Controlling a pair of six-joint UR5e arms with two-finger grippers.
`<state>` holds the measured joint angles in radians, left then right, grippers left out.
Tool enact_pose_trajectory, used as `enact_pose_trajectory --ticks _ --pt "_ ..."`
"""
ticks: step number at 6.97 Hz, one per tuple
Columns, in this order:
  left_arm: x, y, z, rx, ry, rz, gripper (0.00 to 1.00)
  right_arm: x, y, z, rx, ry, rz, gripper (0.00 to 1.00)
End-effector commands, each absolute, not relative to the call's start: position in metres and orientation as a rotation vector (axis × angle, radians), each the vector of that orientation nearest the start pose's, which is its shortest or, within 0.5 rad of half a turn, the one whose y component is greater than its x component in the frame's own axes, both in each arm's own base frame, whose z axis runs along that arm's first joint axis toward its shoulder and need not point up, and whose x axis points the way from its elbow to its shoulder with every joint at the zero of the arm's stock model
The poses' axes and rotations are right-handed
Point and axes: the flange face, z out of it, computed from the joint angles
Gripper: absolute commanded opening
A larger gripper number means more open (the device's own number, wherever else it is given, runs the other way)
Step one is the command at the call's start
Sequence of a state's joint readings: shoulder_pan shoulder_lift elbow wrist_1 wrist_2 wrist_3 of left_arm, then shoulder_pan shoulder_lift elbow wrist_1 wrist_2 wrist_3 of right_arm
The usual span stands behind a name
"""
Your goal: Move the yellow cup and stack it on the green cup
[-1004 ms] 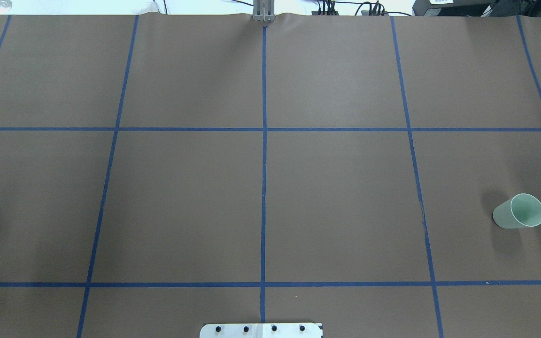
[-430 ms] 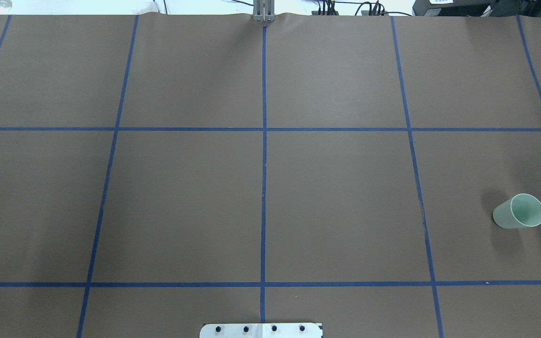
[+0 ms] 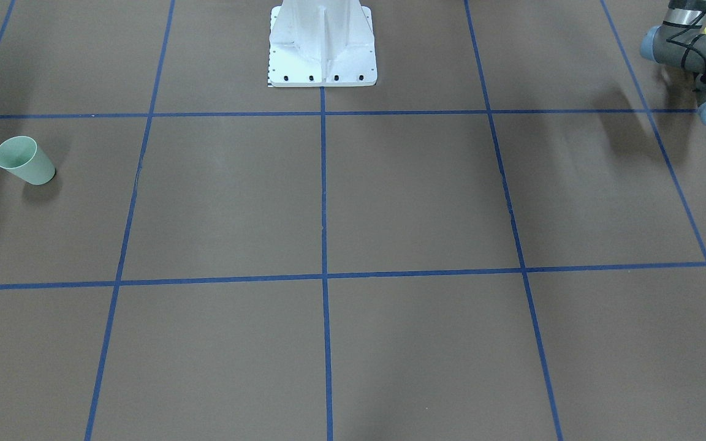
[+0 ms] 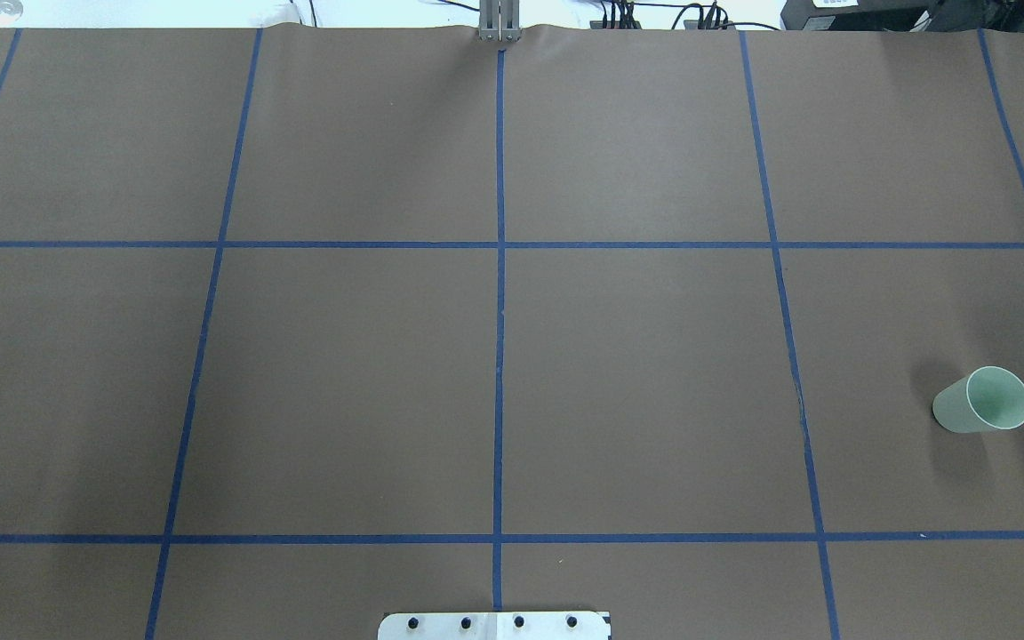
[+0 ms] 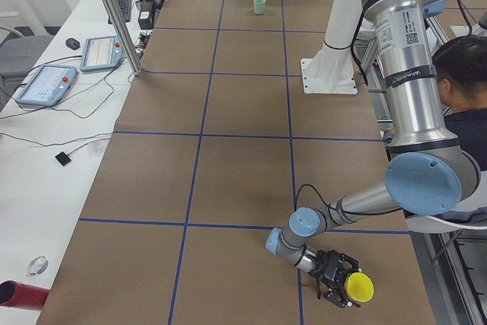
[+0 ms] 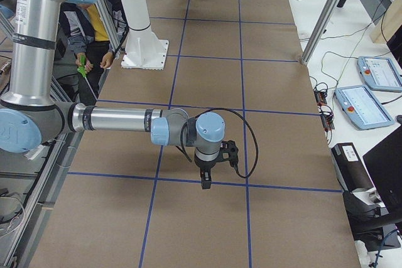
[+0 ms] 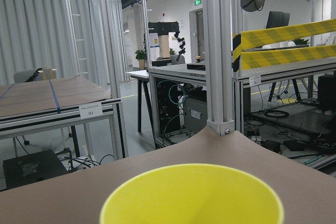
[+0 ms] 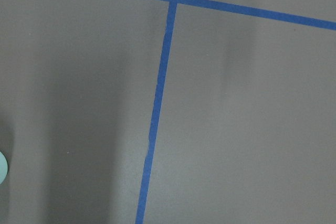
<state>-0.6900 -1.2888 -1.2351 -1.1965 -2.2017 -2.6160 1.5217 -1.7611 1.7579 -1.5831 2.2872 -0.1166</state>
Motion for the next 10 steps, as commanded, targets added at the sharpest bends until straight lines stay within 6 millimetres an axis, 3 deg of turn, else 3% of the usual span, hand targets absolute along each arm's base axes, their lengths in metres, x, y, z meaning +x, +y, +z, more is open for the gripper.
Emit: enact_pose_trajectory --ticks 1,5,7,10 --pt "0.099 -0.178 0.925 -0.472 -1.229 -1.824 0.45 0.048 -0.414 0.657 0.014 -0.717 -0.155 1.0" --pt "0.104 -0.182 0.903 -0.511 -1.192 -1.713 0.36 0.048 -0.415 0.658 0.017 -0.717 -0.153 1.0" --pt "0.083 -0.174 0.891 -0.441 -1.184 -1.658 0.36 0.047 -0.417 0.656 0.02 -0.717 -0.151 1.0" --pt "0.053 -0.177 0.9 -0.224 -1.165 -1.539 0.36 0.047 -0.417 0.657 0.016 -0.717 -0.148 1.0"
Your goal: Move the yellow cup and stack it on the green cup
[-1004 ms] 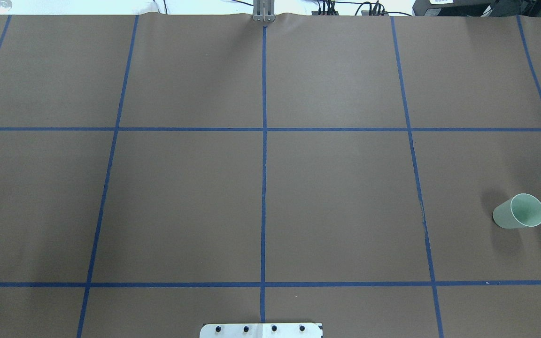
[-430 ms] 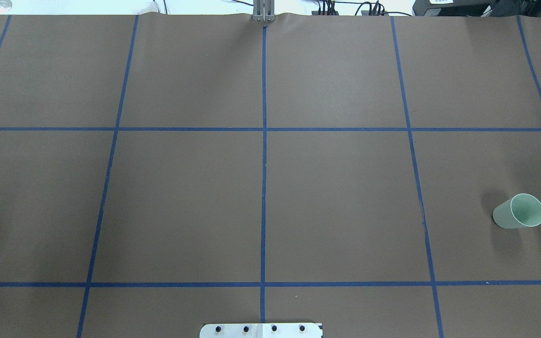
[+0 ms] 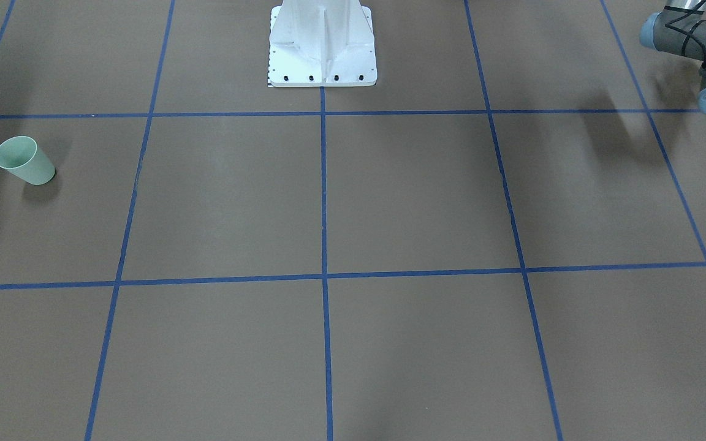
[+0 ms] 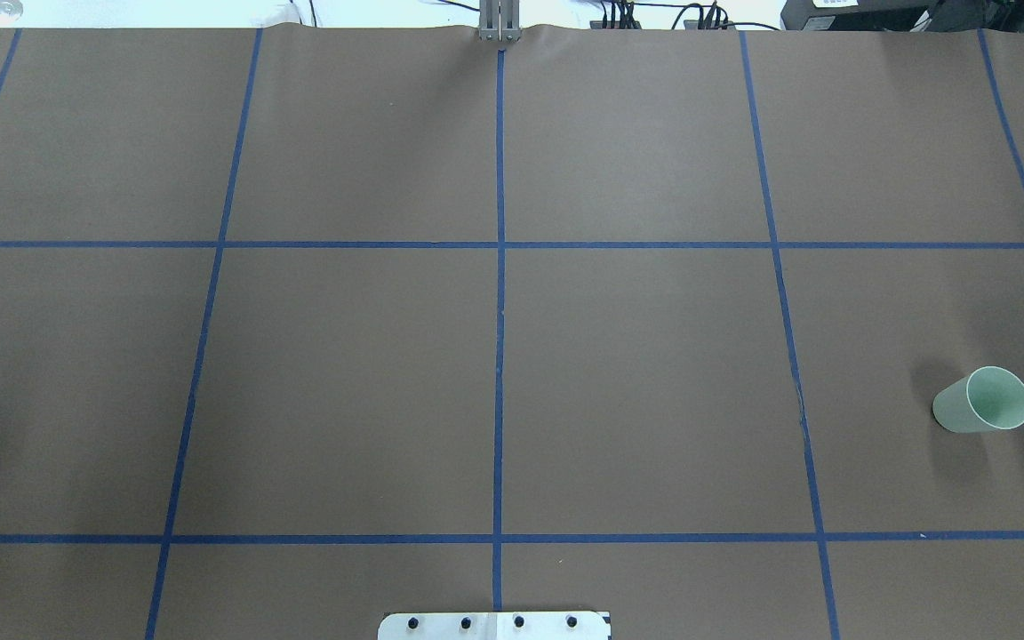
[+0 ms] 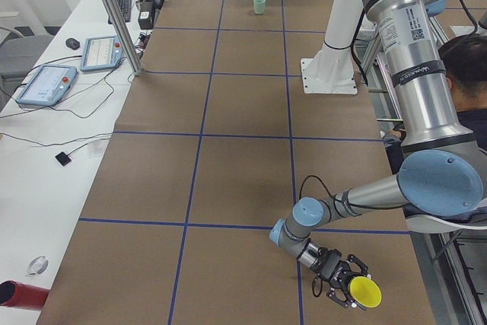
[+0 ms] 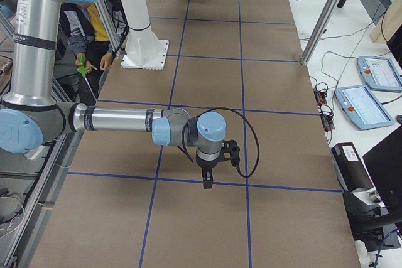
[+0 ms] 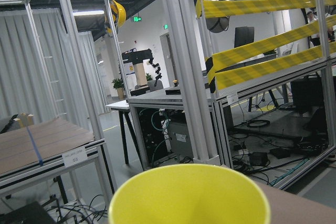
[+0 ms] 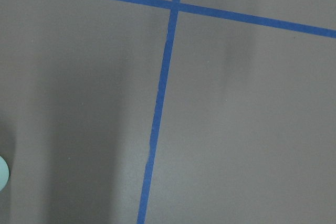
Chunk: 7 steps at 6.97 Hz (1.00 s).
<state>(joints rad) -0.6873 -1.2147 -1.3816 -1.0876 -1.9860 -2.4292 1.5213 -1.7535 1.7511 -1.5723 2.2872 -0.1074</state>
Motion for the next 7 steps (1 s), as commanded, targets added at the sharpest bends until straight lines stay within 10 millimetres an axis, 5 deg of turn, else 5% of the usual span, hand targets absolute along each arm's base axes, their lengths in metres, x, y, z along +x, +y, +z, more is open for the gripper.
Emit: enact_pose_trajectory --ticks 1,4,7 --pt "0.045 -0.182 0.902 -0.151 -1.148 -1.511 0.36 0.047 -0.417 0.657 0.016 -0.717 -0.148 1.0" --pt "0.007 -0.182 0.913 0.006 -1.057 -1.435 0.35 0.047 -0.418 0.657 0.017 -0.717 -0.149 1.0" --pt "0.009 -0.219 0.9 0.248 -0.921 -1.354 0.34 0.046 -0.431 0.642 0.049 -0.716 -0.161 1.0"
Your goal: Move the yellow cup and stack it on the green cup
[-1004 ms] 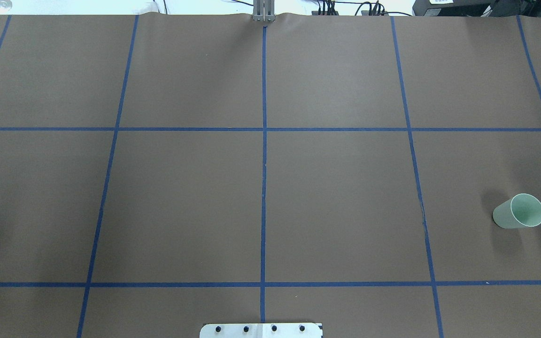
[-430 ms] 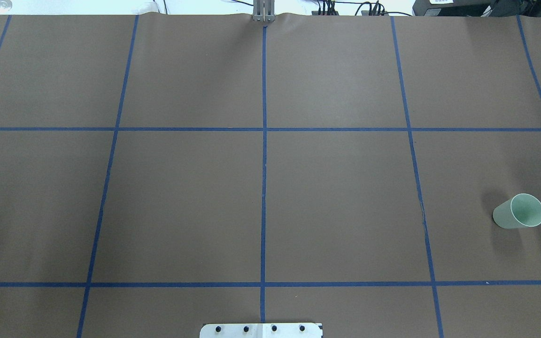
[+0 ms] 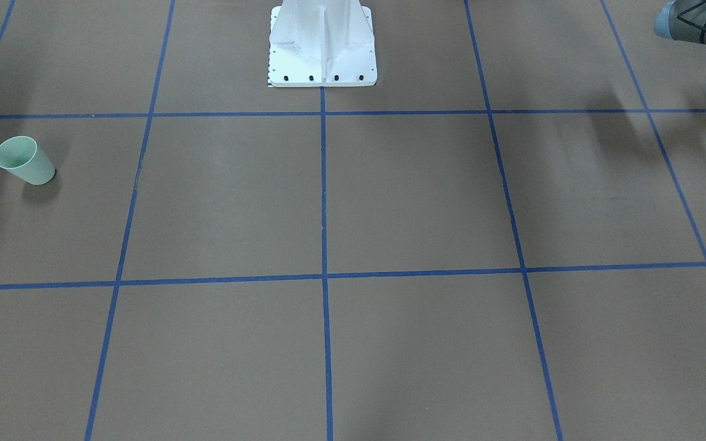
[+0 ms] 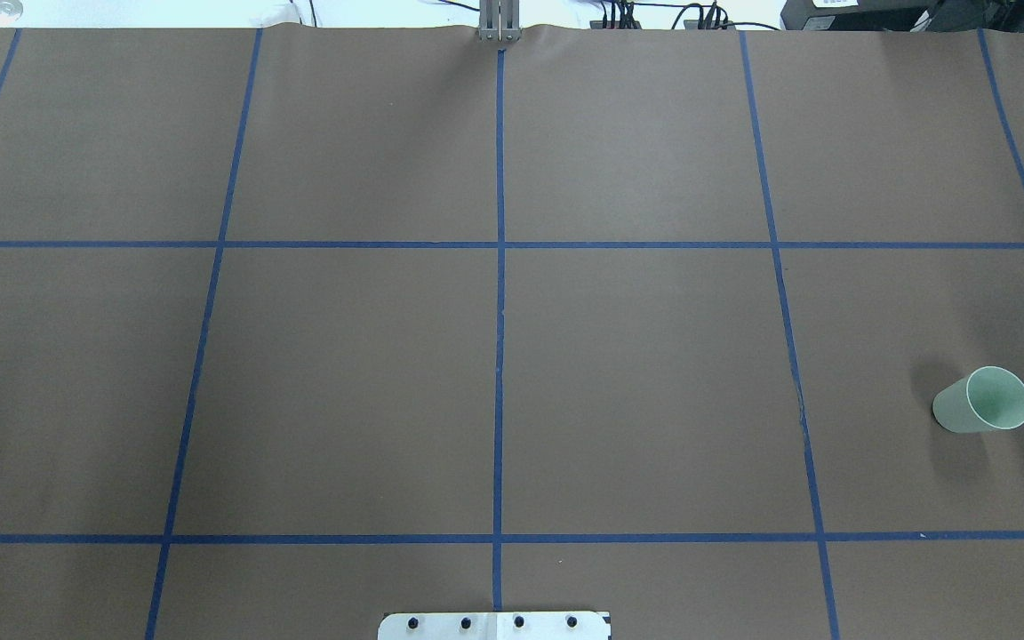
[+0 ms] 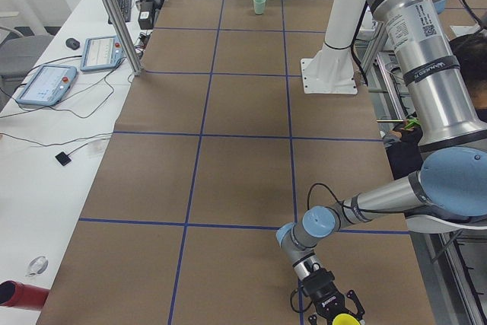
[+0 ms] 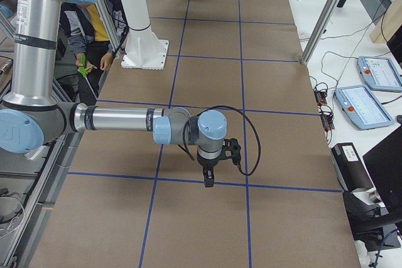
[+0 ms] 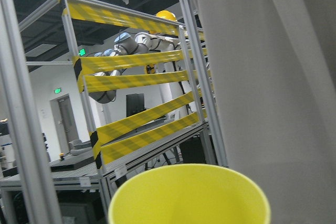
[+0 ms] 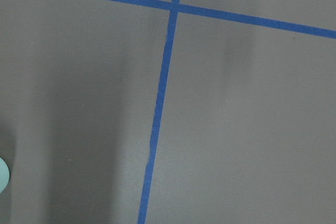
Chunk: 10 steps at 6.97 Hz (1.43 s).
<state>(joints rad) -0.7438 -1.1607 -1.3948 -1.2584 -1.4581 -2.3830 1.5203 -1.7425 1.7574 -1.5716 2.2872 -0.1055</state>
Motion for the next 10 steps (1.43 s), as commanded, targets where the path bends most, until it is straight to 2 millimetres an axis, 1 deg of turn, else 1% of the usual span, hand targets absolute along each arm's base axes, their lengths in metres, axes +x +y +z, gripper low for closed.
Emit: enact_pose_trajectory --ticks 1,3,4,6,7,8,9,10 --pt "0.005 -0.234 0.896 0.334 -0.856 -1.331 0.34 0.046 -0.437 0.636 0.066 -0.715 -0.173 1.0" --pt "-0.002 -0.258 0.89 0.477 -0.754 -1.245 0.34 0.046 -0.441 0.632 0.071 -0.715 -0.169 1.0" --pt "-0.011 -0.271 0.886 0.533 -0.711 -1.198 0.34 0.046 -0.442 0.632 0.072 -0.715 -0.168 1.0" --pt "-0.01 -0.292 0.875 0.62 -0.605 -1.114 0.34 0.046 -0.442 0.633 0.068 -0.716 -0.164 1.0" --pt "-0.012 -0.303 0.867 0.636 -0.545 -1.077 0.34 0.046 -0.442 0.631 0.071 -0.715 -0.165 1.0" --pt "-0.011 -0.322 0.852 0.657 -0.461 -1.009 0.34 0.046 -0.442 0.631 0.071 -0.715 -0.165 1.0" --pt "-0.007 -0.345 0.83 0.689 -0.359 -0.942 0.34 0.045 -0.442 0.632 0.068 -0.728 -0.164 1.0" --pt "-0.002 -0.38 0.799 0.741 -0.268 -0.876 0.32 0.044 -0.441 0.632 0.066 -0.743 -0.163 1.0"
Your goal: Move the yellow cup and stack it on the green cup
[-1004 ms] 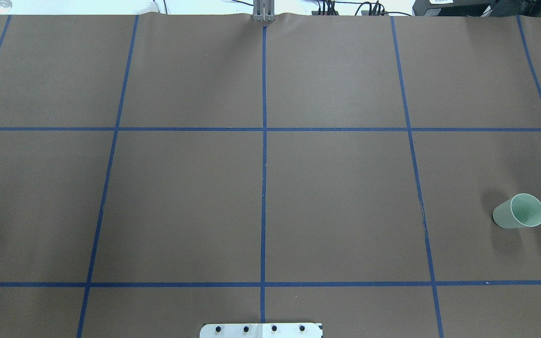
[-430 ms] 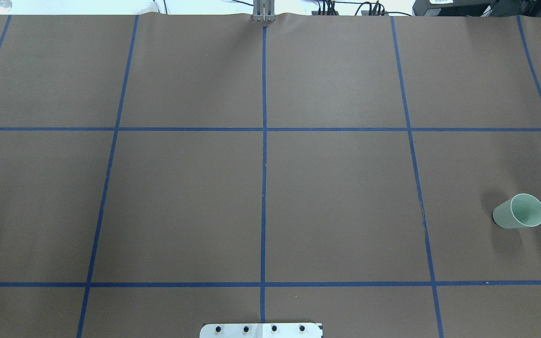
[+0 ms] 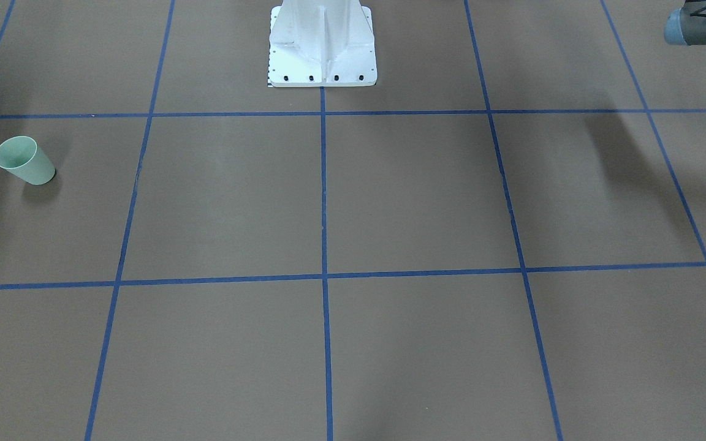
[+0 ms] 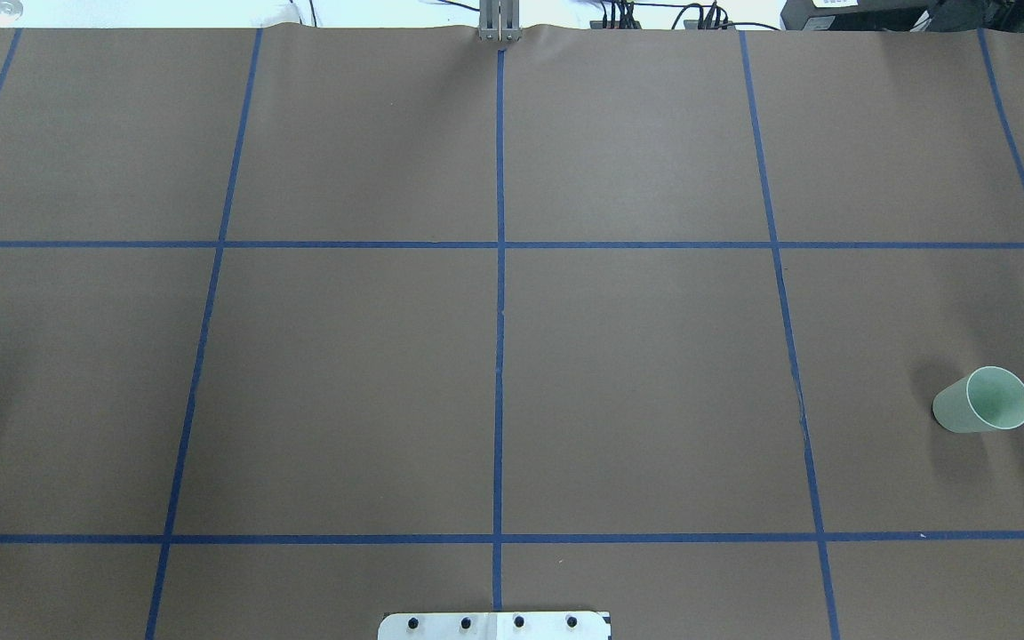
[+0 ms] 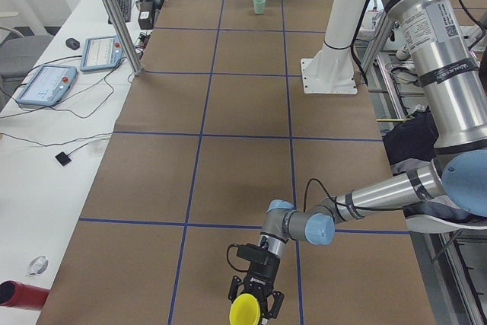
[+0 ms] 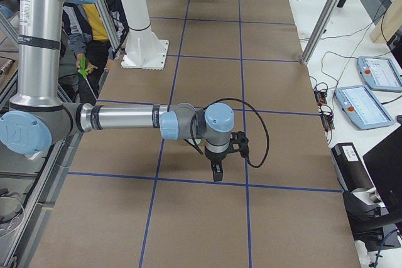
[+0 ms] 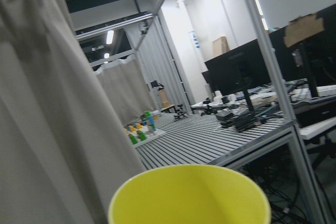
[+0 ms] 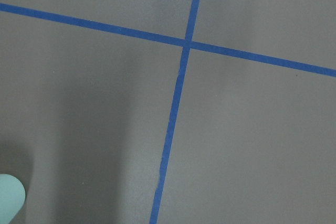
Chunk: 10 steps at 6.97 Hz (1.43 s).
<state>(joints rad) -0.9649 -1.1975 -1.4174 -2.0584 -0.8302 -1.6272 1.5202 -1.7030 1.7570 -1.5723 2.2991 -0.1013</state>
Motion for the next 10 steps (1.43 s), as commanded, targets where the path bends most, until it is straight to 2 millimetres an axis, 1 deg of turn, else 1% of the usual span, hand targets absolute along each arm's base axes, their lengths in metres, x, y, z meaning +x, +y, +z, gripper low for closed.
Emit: enact_pose_trajectory --ticks 1,2,3,4,5,6,7,8,9,10 --pt "0.015 -0.413 0.77 0.798 -0.206 -0.764 0.32 0.044 -0.44 0.634 0.062 -0.745 -0.16 1.0" --pt "0.037 -0.445 0.741 0.845 -0.136 -0.705 0.32 0.044 -0.44 0.632 0.064 -0.752 -0.16 1.0" --pt "0.062 -0.476 0.711 0.86 -0.021 -0.66 0.32 0.042 -0.44 0.629 0.066 -0.772 -0.158 1.0" --pt "0.076 -0.489 0.687 0.902 0.079 -0.592 0.32 0.042 -0.44 0.628 0.065 -0.782 -0.15 1.0" --pt "0.085 -0.49 0.664 0.967 0.198 -0.49 0.32 0.041 -0.442 0.627 0.064 -0.794 -0.146 1.0" --pt "0.094 -0.487 0.647 1.022 0.342 -0.407 0.32 0.039 -0.442 0.621 0.066 -0.825 -0.139 1.0" --pt "0.103 -0.495 0.617 1.117 0.463 -0.392 0.3 0.036 -0.441 0.616 0.069 -0.869 -0.141 1.0" --pt "0.116 -0.501 0.591 1.166 0.593 -0.359 0.31 0.035 -0.442 0.608 0.085 -0.875 -0.15 1.0" --pt "0.127 -0.502 0.568 1.205 0.736 -0.299 0.3 0.035 -0.449 0.598 0.105 -0.875 -0.158 1.0" --pt "0.138 -0.507 0.546 1.24 0.832 -0.253 0.24 0.035 -0.451 0.596 0.107 -0.876 -0.158 1.0"
